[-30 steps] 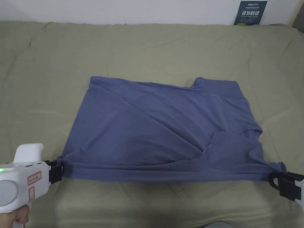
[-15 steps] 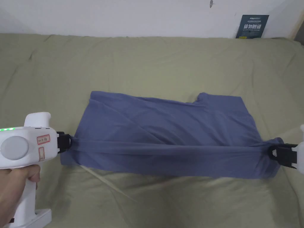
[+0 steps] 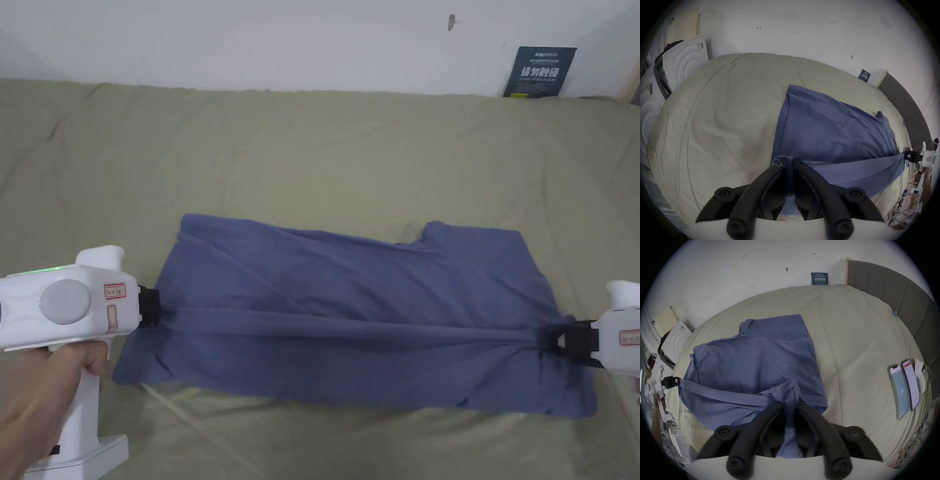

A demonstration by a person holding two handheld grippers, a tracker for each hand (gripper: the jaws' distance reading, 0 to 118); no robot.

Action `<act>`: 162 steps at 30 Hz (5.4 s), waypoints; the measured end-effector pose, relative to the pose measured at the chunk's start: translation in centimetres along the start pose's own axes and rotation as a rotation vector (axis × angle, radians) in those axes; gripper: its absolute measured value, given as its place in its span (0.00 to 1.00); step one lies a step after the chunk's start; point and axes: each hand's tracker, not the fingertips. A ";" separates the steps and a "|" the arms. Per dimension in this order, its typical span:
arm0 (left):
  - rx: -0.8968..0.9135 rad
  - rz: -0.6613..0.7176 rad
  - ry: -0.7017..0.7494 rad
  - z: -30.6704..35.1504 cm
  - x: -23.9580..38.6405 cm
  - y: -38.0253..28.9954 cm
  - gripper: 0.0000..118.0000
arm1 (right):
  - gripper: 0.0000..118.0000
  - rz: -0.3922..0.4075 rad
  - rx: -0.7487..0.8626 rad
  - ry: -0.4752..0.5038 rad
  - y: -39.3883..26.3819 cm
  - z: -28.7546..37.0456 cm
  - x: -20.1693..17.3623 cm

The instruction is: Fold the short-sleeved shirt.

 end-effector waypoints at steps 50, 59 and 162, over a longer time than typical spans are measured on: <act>-0.114 -0.111 0.113 1.4 -1.1 -5.5 0.06 | 1.00 -0.003 -0.031 -0.003 -6.7 1.8 0.8; -0.127 -0.137 0.130 1.4 -0.7 -5.2 0.06 | 0.35 -0.008 -0.072 0.013 -6.1 -0.3 -0.7; -0.216 -0.206 0.114 -6.4 4.6 2.6 0.06 | 0.92 0.090 -0.106 -0.057 3.3 -3.8 1.3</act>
